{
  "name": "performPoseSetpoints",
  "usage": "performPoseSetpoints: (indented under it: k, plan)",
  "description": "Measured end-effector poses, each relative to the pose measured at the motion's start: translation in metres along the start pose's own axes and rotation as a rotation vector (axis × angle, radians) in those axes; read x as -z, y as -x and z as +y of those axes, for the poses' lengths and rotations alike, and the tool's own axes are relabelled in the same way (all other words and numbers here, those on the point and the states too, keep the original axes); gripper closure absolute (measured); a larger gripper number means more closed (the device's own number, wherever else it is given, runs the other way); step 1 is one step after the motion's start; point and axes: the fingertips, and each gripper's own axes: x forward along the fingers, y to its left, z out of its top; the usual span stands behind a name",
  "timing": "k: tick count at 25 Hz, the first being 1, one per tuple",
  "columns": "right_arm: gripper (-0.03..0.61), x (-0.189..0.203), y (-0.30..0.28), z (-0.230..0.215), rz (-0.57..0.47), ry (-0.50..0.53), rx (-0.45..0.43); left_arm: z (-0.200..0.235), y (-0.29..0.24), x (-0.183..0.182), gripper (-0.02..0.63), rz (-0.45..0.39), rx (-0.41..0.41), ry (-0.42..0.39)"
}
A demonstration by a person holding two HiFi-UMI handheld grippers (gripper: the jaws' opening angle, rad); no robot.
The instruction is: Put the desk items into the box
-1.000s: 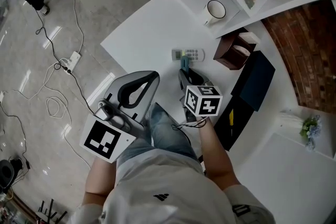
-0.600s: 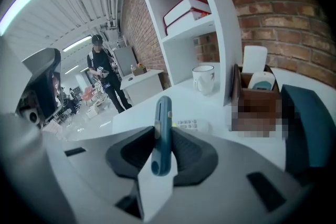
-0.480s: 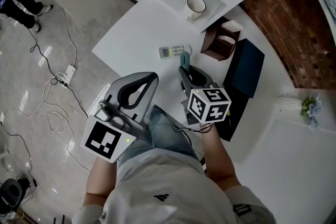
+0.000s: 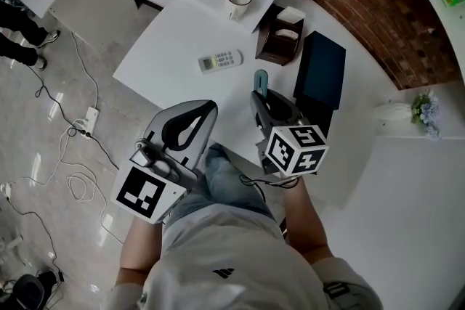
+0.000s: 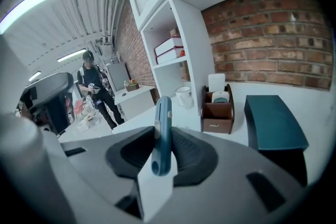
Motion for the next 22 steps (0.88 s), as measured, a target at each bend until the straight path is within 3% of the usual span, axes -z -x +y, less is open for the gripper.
performPoseSetpoints:
  k: [16, 22]
  plan:
    - [0.468, 0.03, 0.116, -0.03, -0.107, -0.053, 0.187, -0.099, 0.015, -0.002, 0.603, -0.047, 0.204, -0.059]
    - [0.468, 0.037, 0.143, -0.041, -0.127, -0.08, 0.246, -0.119, 0.014, 0.008, 0.603, 0.016, 0.26, -0.045]
